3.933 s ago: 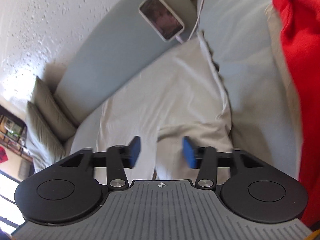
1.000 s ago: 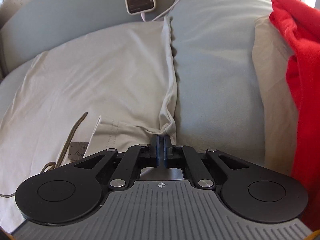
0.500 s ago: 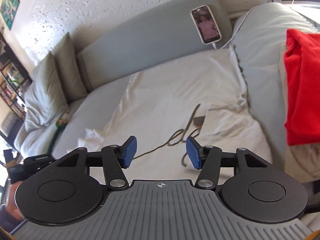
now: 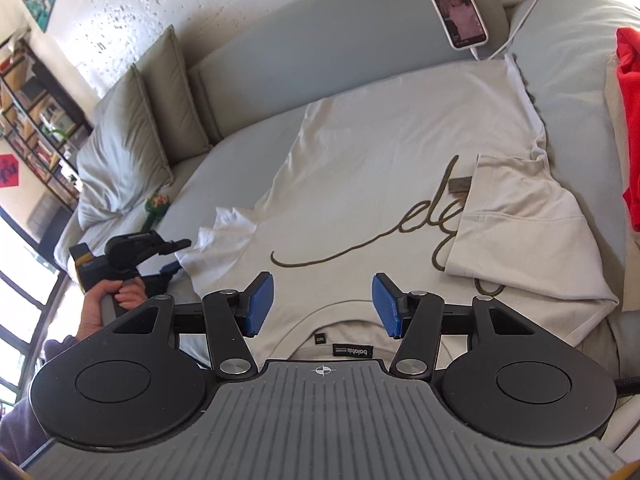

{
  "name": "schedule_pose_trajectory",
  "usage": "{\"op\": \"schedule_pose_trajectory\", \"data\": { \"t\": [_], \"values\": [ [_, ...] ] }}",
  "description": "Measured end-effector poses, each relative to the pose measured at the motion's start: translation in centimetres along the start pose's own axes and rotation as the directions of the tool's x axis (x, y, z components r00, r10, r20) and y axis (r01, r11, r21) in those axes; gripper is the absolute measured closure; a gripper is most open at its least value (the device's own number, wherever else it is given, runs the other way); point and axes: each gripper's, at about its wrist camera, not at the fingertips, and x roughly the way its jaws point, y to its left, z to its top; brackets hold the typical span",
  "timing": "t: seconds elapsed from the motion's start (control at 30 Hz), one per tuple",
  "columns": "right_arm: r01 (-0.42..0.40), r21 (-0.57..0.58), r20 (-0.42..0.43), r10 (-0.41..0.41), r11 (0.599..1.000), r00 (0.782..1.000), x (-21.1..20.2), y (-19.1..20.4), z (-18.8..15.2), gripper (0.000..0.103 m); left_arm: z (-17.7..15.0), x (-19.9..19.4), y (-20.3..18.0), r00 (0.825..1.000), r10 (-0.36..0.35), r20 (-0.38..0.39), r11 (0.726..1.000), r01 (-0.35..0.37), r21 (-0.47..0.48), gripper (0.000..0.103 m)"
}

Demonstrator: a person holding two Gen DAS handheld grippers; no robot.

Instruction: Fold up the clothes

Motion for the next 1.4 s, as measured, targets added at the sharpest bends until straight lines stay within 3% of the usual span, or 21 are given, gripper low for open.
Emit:
{"op": "schedule_pose_trajectory", "data": {
  "t": [0.07,0.13,0.23,0.3,0.33,0.43,0.53,0.57,0.6,0.73,0.8,0.9,0.93,1.0,1.07,1.17,1.27,1.33,1.4],
  "values": [
    [-0.007,0.007,-0.011,0.007,1.000,1.000,-0.1,-0.1,-0.2,0.046,-0.4,-1.0,-2.1,0.999,-0.004,0.051,0.990,-0.003,0.144,0.103],
    [-0.013,0.002,-0.016,0.013,1.000,1.000,-0.1,-0.3,-0.4,0.046,-1.0,-1.9,-4.4,0.995,-0.010,0.103,0.959,-0.020,0.281,0.103],
    [-0.021,0.009,-0.019,0.021,1.000,1.000,-0.3,-0.5,-0.5,0.046,-3.1,-3.0,-8.6,0.988,-0.021,0.154,0.857,-0.061,0.511,0.103],
    [-0.030,0.018,-0.019,0.030,0.999,0.999,-0.4,-0.6,-0.5,0.046,-5.9,-3.4,-11.4,0.987,-0.040,0.158,0.725,-0.080,0.684,0.103],
    [-0.032,0.019,-0.016,0.032,0.999,0.999,-0.5,-0.7,-0.5,0.046,-7.9,-3.5,-12.6,0.988,-0.049,0.148,0.632,-0.084,0.770,0.103],
    [-0.040,0.028,-0.014,0.041,0.999,0.999,-0.6,-1.0,-0.5,0.046,-14.1,-3.0,-15.3,0.995,-0.018,0.102,0.310,-0.091,0.946,0.103],
    [-0.048,0.042,-0.014,0.048,0.998,0.999,-0.7,-1.3,-0.5,0.046,-19.6,-1.2,-16.2,0.993,0.089,0.076,0.022,-0.078,0.997,0.103],
    [-0.050,0.044,-0.015,0.051,0.998,0.999,-0.7,-1.4,-0.5,0.046,-20.6,-0.9,-16.1,0.992,0.115,0.051,-0.012,-0.050,0.999,0.103],
    [-0.053,0.046,-0.016,0.054,0.998,0.998,-0.8,-1.5,-0.5,0.046,-21.2,-0.6,-15.8,0.990,0.136,0.027,-0.014,-0.025,1.000,0.103],
    [-0.059,0.061,-0.021,0.061,0.996,0.998,-0.8,-2.2,-0.7,0.046,-22.6,0.4,-15.2,0.977,0.211,0.024,-0.001,-0.024,1.000,0.101],
    [-0.058,0.074,-0.028,0.060,0.996,0.998,-0.7,-2.4,-0.7,0.046,-22.2,-0.3,-15.3,0.980,0.197,0.025,0.026,-0.030,0.999,0.091],
    [-0.066,0.087,-0.031,0.068,0.994,0.997,-0.7,-2.8,-0.7,0.046,-20.5,-2.0,-15.8,0.986,0.161,-0.047,0.154,0.022,0.988,0.068],
    [-0.068,0.091,-0.030,0.071,0.993,0.997,-0.7,-2.9,-0.7,0.046,-19.4,-2.9,-16.1,0.988,0.136,-0.075,0.211,0.045,0.976,0.061],
    [-0.074,0.102,-0.029,0.077,0.992,0.997,-0.7,-3.1,-0.7,0.046,-16.9,-5.0,-16.3,0.991,0.074,-0.113,0.340,0.081,0.937,0.058],
    [-0.075,0.113,-0.029,0.079,0.991,0.996,-0.7,-3.2,-0.7,0.046,-13.7,-6.2,-16.3,0.994,0.023,-0.110,0.503,0.084,0.860,0.055],
    [-0.074,0.125,-0.027,0.078,0.989,0.997,-0.7,-3.5,-0.7,0.046,-8.4,-7.3,-13.9,0.995,-0.018,-0.099,0.770,0.078,0.634,0.055],
    [-0.067,0.135,-0.025,0.071,0.988,0.997,-0.8,-3.6,-0.8,0.046,-5.7,-6.0,-10.5,0.990,0.052,-0.131,0.905,0.009,0.426,0.058],
    [-0.072,0.145,-0.019,0.076,0.987,0.997,-1.0,-3.6,-0.6,0.046,-5.2,-5.1,-9.0,0.981,0.090,-0.171,0.936,-0.024,0.352,0.059],
    [-0.078,0.151,-0.013,0.081,0.985,0.997,-1.2,-3.6,-0.5,0.046,-5.1,-4.4,-7.8,0.973,0.070,-0.222,0.959,-0.005,0.283,0.060]
  ]
}}
